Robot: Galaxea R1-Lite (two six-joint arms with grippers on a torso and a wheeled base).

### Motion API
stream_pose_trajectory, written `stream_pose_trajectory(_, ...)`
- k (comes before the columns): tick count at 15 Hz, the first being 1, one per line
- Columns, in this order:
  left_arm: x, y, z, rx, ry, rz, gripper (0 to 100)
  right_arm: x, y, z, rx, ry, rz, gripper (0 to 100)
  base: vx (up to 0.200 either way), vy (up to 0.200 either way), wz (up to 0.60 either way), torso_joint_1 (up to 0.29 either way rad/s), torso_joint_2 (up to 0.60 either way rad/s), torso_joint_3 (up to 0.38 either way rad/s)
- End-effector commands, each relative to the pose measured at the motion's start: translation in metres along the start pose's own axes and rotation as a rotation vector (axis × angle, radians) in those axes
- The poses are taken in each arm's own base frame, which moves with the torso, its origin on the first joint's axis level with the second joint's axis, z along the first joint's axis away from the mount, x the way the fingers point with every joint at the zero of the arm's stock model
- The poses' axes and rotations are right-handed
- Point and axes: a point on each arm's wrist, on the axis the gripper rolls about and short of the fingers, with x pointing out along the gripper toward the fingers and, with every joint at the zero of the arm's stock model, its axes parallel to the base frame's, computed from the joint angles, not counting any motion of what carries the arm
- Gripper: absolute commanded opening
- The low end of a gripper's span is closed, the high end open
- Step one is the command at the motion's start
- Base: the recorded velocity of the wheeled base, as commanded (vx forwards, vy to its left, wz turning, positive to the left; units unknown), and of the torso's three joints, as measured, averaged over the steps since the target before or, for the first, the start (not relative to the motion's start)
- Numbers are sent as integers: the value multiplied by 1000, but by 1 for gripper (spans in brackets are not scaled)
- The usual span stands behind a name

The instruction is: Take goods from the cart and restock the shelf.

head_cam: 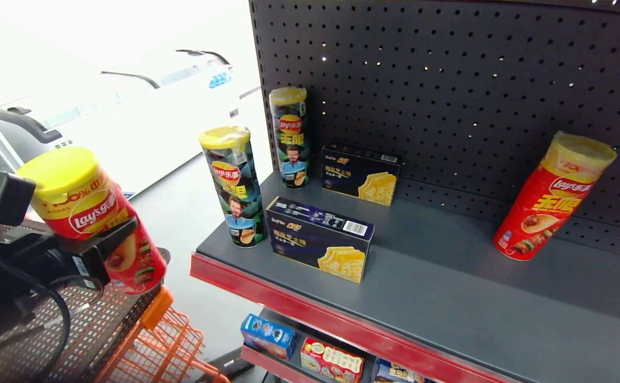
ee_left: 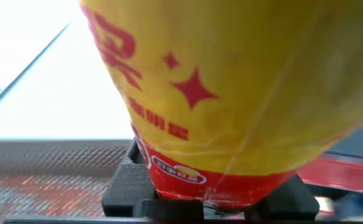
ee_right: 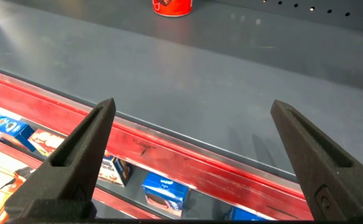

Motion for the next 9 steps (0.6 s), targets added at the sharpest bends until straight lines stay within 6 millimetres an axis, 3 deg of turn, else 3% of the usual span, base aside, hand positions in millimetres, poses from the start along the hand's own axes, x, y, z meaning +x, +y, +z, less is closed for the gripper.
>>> stream_pose_trajectory(1, -11, -11, 11, 1, -67, -64, 0, 0, 0, 0, 0, -1, 0, 100, 0, 0, 0, 0, 0, 0)
stream_pose_trajectory(9, -22, -23, 17, -20, -94, -209, 0, 0, 0, 0, 0, -1, 0, 100, 0, 0, 0, 0, 0, 0)
